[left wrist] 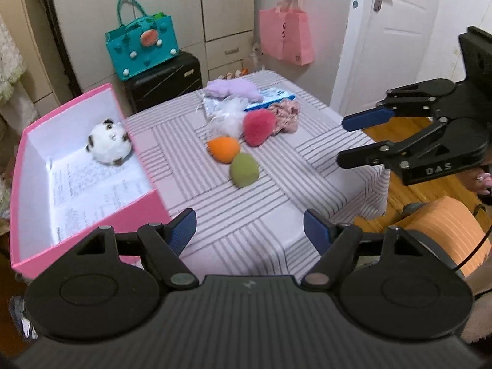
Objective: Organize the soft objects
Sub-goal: 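Move the left tool back toward the remaining soft items, then grasp the green sponge with the left tool while the right tool grasps the orange sponge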
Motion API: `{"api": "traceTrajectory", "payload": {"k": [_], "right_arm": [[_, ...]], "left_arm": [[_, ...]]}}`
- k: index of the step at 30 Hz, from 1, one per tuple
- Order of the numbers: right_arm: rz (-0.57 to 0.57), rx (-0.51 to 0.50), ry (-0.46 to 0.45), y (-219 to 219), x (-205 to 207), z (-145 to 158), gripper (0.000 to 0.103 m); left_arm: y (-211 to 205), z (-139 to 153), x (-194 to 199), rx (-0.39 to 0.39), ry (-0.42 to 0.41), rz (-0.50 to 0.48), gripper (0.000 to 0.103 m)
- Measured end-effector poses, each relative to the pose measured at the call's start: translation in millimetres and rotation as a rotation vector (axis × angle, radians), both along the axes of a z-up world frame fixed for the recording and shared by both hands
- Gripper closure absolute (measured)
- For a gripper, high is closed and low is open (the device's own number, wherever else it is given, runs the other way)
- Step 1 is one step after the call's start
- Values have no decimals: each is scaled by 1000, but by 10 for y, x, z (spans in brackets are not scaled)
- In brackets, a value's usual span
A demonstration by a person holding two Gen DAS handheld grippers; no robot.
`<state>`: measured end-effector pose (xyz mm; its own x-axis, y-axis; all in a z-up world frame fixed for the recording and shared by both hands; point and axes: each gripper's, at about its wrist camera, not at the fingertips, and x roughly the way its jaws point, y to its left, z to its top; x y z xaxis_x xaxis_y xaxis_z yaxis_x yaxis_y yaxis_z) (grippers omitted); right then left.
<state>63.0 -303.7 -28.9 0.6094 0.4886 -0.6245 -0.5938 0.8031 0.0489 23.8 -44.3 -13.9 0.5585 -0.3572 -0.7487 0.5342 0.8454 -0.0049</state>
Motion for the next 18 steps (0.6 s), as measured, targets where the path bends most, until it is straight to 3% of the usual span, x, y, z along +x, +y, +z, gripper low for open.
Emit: {"api": "traceTrajectory", "payload": {"k": [6,15,18], "right_arm": [[-30,32,-47,-144,266,-210,45],[-13,78,-166,-203,591,-400,45],[5,20,-199,-140,688,-429,43]], "left_arm": [[-195,-113,104,-4,-78,-7,29],[-333,-378,456,-103,-123,76,32],[-395,-495,537,-131,-132,90,32]]}}
